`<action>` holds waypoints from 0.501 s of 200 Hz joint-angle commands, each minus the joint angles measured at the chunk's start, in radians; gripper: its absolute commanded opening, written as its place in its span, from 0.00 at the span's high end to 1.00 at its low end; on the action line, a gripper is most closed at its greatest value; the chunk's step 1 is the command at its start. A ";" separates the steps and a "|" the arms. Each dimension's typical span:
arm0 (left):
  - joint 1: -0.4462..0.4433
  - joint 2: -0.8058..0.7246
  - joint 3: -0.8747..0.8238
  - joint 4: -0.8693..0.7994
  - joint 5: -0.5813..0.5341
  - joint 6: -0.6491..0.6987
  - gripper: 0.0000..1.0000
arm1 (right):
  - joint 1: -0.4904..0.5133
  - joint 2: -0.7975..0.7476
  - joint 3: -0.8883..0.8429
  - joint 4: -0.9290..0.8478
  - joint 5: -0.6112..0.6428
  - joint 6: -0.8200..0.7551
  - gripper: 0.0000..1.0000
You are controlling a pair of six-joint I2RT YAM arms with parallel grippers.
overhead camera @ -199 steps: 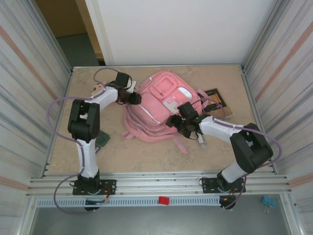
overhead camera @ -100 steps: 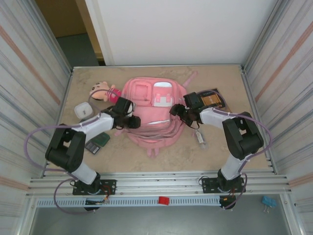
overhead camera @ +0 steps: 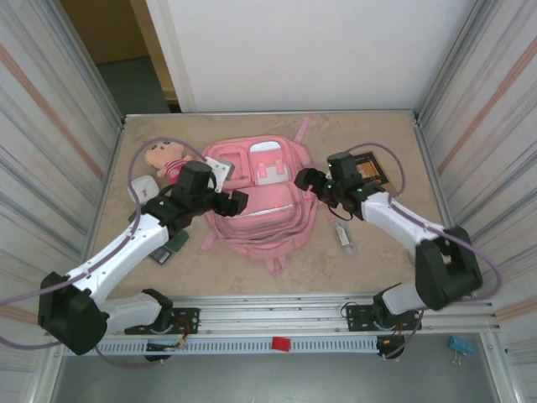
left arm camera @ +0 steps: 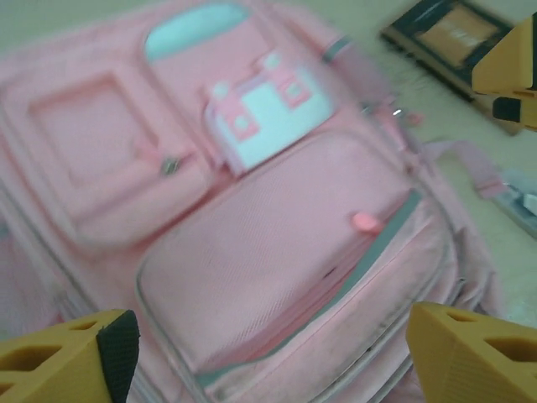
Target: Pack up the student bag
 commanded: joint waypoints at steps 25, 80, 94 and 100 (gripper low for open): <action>-0.039 0.157 0.055 -0.045 0.250 0.647 0.17 | -0.001 -0.204 -0.104 -0.141 0.029 -0.076 0.12; -0.088 0.454 0.231 -0.056 0.272 0.882 0.15 | -0.019 -0.303 -0.207 -0.127 0.037 -0.074 0.11; -0.103 0.504 0.262 -0.052 0.275 0.915 0.12 | -0.025 -0.304 -0.214 -0.123 0.036 -0.077 0.10; -0.109 0.522 0.275 -0.054 0.279 0.927 0.11 | -0.029 -0.303 -0.216 -0.120 0.030 -0.079 0.10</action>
